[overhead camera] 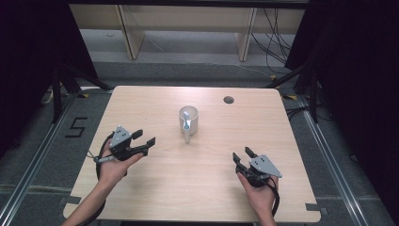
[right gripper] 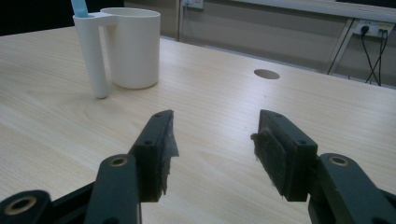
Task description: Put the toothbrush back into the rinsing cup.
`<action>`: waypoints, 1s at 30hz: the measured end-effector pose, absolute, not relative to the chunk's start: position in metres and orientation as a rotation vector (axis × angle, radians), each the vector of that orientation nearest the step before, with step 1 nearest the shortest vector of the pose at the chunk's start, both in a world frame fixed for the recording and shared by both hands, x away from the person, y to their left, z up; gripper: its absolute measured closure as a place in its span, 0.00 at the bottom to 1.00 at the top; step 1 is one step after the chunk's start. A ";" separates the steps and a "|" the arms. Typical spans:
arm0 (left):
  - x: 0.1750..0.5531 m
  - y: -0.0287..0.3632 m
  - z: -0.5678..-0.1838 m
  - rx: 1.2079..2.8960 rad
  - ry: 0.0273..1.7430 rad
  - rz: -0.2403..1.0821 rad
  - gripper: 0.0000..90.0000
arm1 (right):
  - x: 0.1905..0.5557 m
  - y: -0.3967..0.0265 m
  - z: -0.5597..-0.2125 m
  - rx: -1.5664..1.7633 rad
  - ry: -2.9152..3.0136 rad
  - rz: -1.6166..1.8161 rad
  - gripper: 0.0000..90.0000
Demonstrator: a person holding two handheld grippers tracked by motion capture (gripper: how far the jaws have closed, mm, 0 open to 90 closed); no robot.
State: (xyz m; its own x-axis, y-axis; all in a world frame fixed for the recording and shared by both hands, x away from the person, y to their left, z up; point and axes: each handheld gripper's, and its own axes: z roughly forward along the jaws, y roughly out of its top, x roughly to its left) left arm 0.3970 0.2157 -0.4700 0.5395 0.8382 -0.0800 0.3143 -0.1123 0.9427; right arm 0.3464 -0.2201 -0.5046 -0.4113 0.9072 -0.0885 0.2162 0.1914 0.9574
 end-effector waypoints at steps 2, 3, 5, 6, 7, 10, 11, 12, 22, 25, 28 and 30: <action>0.394 0.222 -0.474 1.668 0.990 0.602 0.39 | 0.346 -0.219 -0.505 1.070 1.773 1.256 0.52; 0.392 0.225 -0.475 1.669 0.997 0.605 0.39 | 0.346 -0.218 -0.505 1.085 1.780 1.273 0.52; 0.387 0.232 -0.478 1.666 1.008 0.613 0.39 | 0.346 -0.217 -0.506 1.085 1.778 1.275 0.52; 0.386 0.234 -0.480 1.662 1.013 0.616 0.39 | 0.346 -0.217 -0.506 1.084 1.774 1.283 0.52; 0.384 0.237 -0.483 1.650 1.018 0.610 0.39 | 0.346 -0.217 -0.506 1.088 1.777 1.278 0.52; 0.378 0.243 -0.493 1.630 1.042 0.605 0.39 | 0.346 -0.217 -0.506 1.089 1.775 1.271 0.52; 0.377 0.246 -0.496 1.628 1.053 0.607 0.39 | 0.346 -0.216 -0.507 1.089 1.778 1.286 0.52; 0.375 0.248 -0.499 1.625 1.068 0.607 0.39 | 0.345 -0.216 -0.507 1.093 1.782 1.270 0.52; 0.361 0.255 -0.518 1.581 1.078 0.631 0.39 | 0.346 -0.215 -0.509 1.085 1.792 1.285 0.52; 0.359 0.258 -0.523 1.587 1.060 0.661 0.39 | 0.345 -0.214 -0.509 1.095 1.786 1.273 0.52; 0.359 0.259 -0.524 1.548 1.052 0.673 0.38 | 0.345 -0.213 -0.510 1.090 1.794 1.270 0.52; 0.358 0.261 -0.523 1.560 1.054 0.680 0.38 | 0.346 -0.213 -0.510 1.088 1.792 1.271 0.52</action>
